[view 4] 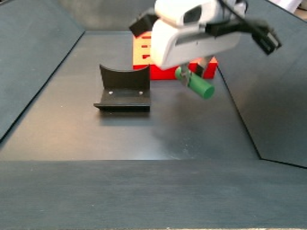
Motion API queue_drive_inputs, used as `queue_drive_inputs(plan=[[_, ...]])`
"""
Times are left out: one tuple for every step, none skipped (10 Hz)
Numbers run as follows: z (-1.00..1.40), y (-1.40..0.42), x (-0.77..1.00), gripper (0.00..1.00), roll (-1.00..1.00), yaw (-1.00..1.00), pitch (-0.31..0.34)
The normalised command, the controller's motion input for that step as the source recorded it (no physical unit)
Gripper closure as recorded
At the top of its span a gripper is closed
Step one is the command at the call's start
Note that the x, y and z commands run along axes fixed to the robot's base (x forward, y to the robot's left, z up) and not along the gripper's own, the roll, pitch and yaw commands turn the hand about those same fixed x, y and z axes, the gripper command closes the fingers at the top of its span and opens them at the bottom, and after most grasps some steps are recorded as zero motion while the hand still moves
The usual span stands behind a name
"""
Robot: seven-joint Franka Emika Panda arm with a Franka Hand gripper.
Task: Pick up the round object. Move up. Place the round object on the fixture. Regrasp the round object. Move to above the board. Insert the round object.
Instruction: Place the round object on the fixture.
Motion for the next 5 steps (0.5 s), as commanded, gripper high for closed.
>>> queue_drive_inputs(plan=[[1.0,0.0,0.0,1.0,0.0,0.0,0.0],[1.0,0.0,0.0,1.0,-0.02,0.0,-0.001],[1.0,0.0,-0.01,1.0,-0.03,0.0,0.015],[1.0,-0.01,-0.01,1.0,-0.05,0.01,0.017],[1.0,-0.01,-0.02,1.0,-0.07,0.02,0.014]])
